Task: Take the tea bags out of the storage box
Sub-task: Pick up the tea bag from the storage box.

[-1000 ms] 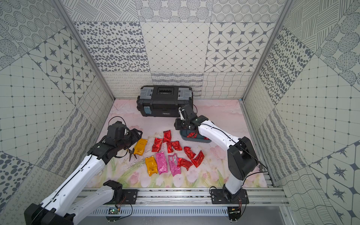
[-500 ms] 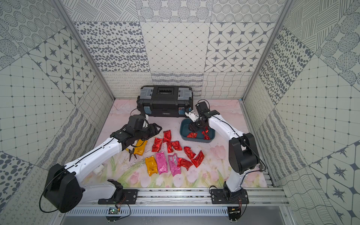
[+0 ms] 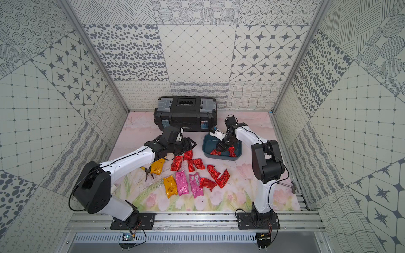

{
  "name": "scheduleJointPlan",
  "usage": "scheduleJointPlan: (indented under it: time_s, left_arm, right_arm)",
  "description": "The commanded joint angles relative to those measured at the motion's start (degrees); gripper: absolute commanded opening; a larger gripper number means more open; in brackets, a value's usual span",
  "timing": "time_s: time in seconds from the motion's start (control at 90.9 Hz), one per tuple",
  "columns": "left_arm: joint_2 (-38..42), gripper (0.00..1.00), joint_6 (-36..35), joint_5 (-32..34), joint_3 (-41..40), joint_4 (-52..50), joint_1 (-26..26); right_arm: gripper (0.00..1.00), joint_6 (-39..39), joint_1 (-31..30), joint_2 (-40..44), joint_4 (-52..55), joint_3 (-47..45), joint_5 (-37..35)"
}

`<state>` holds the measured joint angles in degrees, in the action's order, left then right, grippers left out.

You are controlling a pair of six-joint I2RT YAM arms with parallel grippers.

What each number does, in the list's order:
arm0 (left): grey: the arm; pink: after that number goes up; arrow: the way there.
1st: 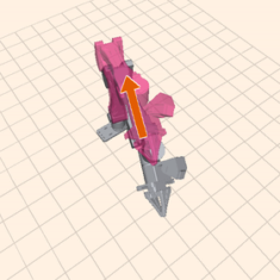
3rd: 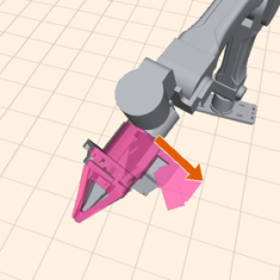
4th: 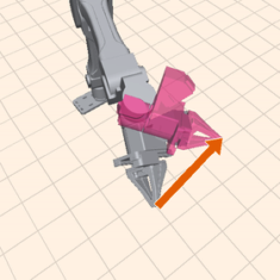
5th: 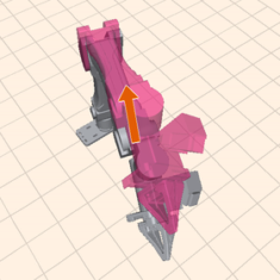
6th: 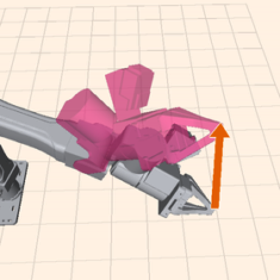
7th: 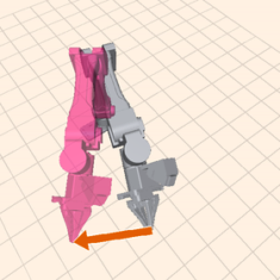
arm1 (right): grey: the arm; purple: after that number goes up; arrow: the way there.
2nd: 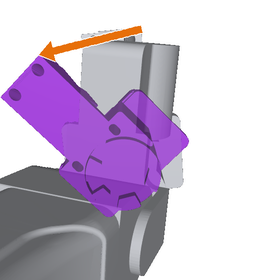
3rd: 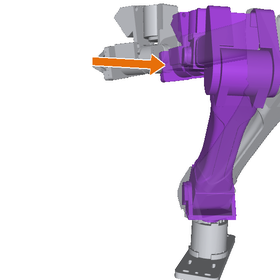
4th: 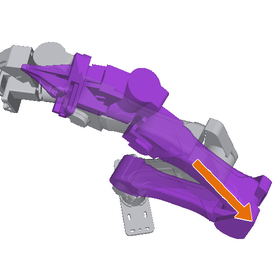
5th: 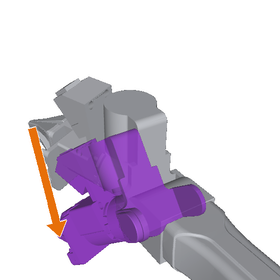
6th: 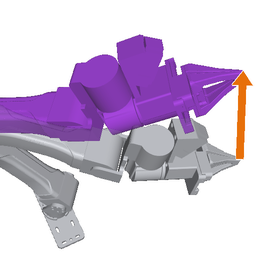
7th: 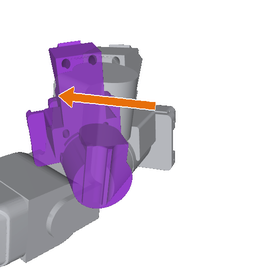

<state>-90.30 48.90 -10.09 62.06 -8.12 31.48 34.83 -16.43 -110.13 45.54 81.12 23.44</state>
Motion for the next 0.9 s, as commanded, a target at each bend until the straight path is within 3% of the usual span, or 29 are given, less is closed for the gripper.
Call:
scheduleJointPlan:
  time_s: [0.0,0.341,0.616,0.748,0.891]
  left_arm:
    - [-2.0,0.66,1.0,-1.0,1.7,3.4,0.5]
    - [-1.9,0.66,1.7,0.0,1.6,3.4,0.5]
    - [0.7,0.66,1.4,1.7,0.3,2.2,0.5]
    - [4.1,0.65,2.4,6.5,-0.4,0.8,0.5]
    - [9.4,0.66,3.5,12.6,-1.9,-1.0,0.4]
  right_arm:
    - [0.49,2.7,-0.3,-2.0,0.1,0.4,2.9]
    - [0.39,2.6,-0.8,-4.9,-1.9,1.0,0.7]
    - [0.11,2.1,-1.5,-2.0,-4.5,-0.8,0.4]
    - [0.01,1.2,-1.6,1.8,-5.0,-1.5,0.6]
    - [0.00,-1.9,-1.8,7.9,-7.9,-3.9,-0.4]
